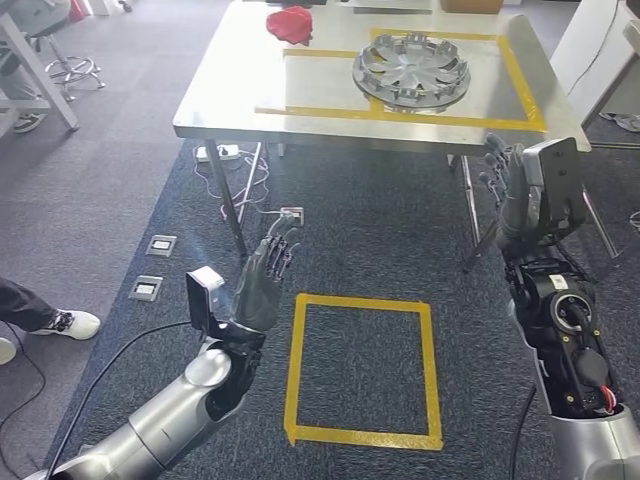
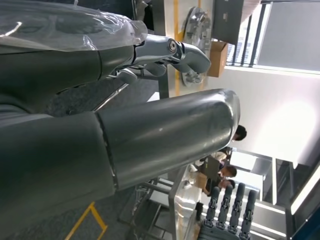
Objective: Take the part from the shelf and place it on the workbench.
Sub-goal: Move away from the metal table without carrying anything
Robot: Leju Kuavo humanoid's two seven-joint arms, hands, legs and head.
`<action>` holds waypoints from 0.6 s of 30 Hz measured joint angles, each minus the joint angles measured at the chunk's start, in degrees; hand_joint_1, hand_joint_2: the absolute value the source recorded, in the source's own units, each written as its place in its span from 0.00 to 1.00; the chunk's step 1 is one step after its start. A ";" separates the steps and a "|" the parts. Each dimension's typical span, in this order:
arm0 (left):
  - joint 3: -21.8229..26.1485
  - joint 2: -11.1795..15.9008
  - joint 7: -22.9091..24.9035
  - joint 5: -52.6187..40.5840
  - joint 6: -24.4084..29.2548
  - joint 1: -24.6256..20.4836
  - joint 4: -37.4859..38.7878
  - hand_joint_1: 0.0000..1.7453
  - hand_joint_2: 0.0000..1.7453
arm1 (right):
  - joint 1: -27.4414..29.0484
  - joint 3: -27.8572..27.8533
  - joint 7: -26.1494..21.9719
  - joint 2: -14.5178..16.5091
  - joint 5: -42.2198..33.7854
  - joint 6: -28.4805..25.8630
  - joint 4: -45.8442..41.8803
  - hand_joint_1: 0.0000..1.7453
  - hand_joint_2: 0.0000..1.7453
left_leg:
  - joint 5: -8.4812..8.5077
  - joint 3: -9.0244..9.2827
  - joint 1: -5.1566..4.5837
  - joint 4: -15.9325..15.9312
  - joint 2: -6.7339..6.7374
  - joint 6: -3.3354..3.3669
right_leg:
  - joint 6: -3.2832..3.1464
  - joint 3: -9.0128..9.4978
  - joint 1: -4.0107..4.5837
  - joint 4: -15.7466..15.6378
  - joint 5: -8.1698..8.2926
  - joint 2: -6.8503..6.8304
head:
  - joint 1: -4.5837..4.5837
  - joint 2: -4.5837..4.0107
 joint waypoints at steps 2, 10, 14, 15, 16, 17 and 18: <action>-0.02 -0.04 -0.01 0.00 -0.10 0.03 -0.04 0.00 0.00 | 0.02 -0.04 -0.01 0.00 0.00 0.00 -0.06 0.00 0.00 | 0.39 -0.36 0.09 0.04 0.07 -0.61 | -0.66 1.14 0.44 -2.42 -0.04 0.07 | 0.08 0.00; -0.04 0.15 -0.04 0.02 -0.15 0.19 -0.13 0.00 0.00 | 0.12 0.00 0.00 0.00 0.00 -0.07 -0.11 0.00 0.00 | -7.99 -8.11 0.53 16.15 -0.06 -2.90 | -2.33 -0.34 -0.25 -3.84 2.45 -0.30 | -1.45 0.01; -0.07 0.33 -0.04 0.01 -0.14 0.16 -0.14 0.00 0.00 | 0.17 0.08 0.00 0.00 0.00 -0.06 -0.10 0.00 0.00 | -3.58 -3.22 0.92 7.97 -0.02 -3.09 | -1.85 -1.68 -0.50 -2.94 2.91 -0.18 | -2.36 0.00; -0.07 0.32 -0.04 0.01 -0.14 0.07 -0.15 0.00 0.00 | 0.15 0.07 0.00 0.00 0.00 -0.07 -0.11 0.00 0.00 | -2.36 -1.26 0.88 4.30 -0.08 -2.90 | -1.57 -2.01 -0.44 -2.55 2.91 -0.13 | -2.62 0.00; -0.07 0.33 -0.05 0.01 -0.14 0.00 -0.20 0.00 0.00 | 0.13 0.04 -0.02 0.00 0.00 -0.07 -0.11 0.00 0.00 | -1.69 -0.07 0.84 1.90 -0.18 -2.59 | -1.25 -2.31 -0.34 -2.27 2.96 -0.08 | -2.70 0.00; -0.07 0.33 -0.05 0.01 -0.14 -0.02 -0.24 0.00 0.00 | 0.12 0.01 -0.03 -0.01 0.00 -0.07 -0.12 0.00 0.00 | -1.59 0.31 0.80 0.86 -0.27 -2.31 | -1.12 -2.58 -0.23 -2.06 2.72 -0.04 | -2.66 0.00; -0.07 0.33 -0.06 0.01 -0.14 0.02 -0.28 0.00 0.00 | 0.13 -0.03 -0.04 -0.01 0.00 -0.07 -0.12 0.00 0.00 | -1.49 0.23 0.73 0.83 -0.38 -2.04 | -1.35 -2.75 -0.15 -1.99 2.56 -0.01 | -2.47 0.00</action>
